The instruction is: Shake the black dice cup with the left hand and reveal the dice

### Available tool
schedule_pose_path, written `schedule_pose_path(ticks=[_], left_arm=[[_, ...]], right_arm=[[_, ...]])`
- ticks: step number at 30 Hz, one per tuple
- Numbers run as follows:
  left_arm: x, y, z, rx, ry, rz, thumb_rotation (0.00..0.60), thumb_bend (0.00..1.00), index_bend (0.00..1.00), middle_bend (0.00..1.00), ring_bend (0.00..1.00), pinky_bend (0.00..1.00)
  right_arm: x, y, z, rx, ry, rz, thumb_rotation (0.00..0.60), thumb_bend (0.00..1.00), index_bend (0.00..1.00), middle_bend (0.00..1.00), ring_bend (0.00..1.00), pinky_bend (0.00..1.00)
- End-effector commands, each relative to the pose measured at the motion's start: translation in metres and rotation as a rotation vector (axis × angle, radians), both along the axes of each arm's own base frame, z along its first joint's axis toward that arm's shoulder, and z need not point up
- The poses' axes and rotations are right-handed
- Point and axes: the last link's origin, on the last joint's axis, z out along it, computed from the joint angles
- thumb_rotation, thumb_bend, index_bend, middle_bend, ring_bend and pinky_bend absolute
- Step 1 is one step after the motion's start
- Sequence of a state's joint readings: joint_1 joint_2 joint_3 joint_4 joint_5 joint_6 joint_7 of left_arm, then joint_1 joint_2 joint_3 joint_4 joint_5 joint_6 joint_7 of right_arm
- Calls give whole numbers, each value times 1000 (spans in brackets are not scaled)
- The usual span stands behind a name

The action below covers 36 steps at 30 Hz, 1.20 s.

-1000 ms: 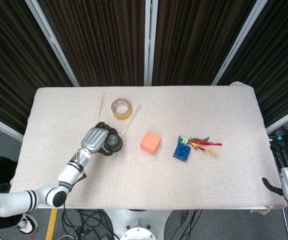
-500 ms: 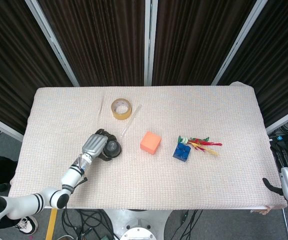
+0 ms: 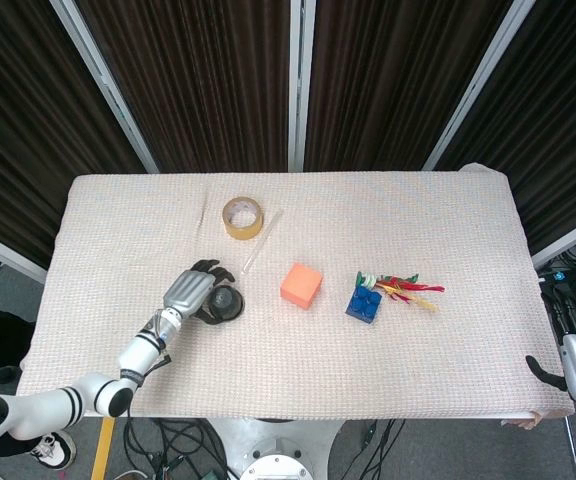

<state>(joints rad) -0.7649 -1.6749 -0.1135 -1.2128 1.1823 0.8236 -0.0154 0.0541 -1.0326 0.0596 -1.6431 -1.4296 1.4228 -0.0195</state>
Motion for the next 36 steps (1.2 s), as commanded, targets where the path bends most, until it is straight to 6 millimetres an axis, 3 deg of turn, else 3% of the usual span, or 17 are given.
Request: schedule_pose_path(ticks=[1,8,20,36], left_arm=[[-1,0,0,1,4,0,600,15,260,204,70,86],[4,-1,5,16,-18,-23,600,15,261,213,70,86],[9,2,9,8,-25,-15,600,30,342,361,70,96],[20,5,27,42,-21,-50,600,87,400,396,71,98]], right_arm=[[0,0,0,0,0,0,600,141,0,0,0,0],[1,0,1,-3,0,0,600,141,0,0,0,0],[0,-1,0,-3,-1,-5,600,142,0,0,0,0],[-4,-1,1,-5,-2,-17,600,141,0,0,0,0]])
